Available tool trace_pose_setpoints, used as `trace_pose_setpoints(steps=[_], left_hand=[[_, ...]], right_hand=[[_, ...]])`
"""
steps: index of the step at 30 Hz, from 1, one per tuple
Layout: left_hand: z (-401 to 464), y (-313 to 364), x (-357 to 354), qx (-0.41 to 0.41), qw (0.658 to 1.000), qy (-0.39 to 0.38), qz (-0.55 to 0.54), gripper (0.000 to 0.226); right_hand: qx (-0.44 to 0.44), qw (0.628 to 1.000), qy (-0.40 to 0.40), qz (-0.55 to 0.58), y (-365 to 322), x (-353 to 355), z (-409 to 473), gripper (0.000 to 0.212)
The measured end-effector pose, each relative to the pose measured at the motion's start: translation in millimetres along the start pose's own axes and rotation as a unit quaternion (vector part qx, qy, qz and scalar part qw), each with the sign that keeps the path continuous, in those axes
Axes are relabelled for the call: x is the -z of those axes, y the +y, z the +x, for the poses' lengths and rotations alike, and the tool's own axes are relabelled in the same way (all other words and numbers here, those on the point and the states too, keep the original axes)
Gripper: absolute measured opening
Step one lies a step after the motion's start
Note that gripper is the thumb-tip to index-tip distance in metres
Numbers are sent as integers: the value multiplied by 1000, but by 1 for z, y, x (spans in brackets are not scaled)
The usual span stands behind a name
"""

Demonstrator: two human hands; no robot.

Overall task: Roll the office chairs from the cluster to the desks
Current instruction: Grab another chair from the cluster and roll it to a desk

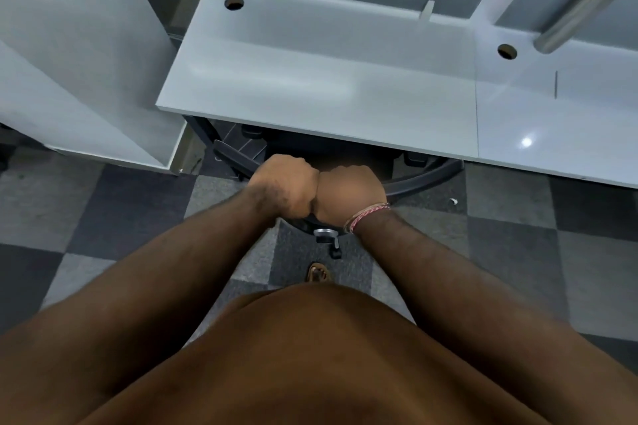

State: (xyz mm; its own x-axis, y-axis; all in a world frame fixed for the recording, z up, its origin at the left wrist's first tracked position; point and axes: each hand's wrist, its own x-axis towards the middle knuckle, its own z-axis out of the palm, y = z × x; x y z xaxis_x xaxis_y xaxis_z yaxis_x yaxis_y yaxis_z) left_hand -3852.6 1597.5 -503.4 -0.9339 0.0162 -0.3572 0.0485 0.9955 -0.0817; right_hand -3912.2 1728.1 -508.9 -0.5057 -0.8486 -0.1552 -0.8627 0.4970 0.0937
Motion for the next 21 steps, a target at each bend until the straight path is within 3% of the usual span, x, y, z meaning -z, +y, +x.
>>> trace_pose_setpoints(steps=[5, 11, 14, 21], left_hand=[[-9, 8, -3, 12, 1000, 4, -10, 16], [-21, 11, 2, 35, 998, 20, -52, 17], [-31, 11, 11, 15, 998, 37, -54, 17], [-62, 32, 39, -26, 994, 99, -41, 18]], right_hand=[[-8, 1000, -7, -1, -4, -2, -10, 23], [-25, 999, 22, 32, -7, -4, -17, 36], [-50, 996, 46, 54, -13, 3, -27, 45], [-141, 982, 106, 72, -31, 33, -77, 36]])
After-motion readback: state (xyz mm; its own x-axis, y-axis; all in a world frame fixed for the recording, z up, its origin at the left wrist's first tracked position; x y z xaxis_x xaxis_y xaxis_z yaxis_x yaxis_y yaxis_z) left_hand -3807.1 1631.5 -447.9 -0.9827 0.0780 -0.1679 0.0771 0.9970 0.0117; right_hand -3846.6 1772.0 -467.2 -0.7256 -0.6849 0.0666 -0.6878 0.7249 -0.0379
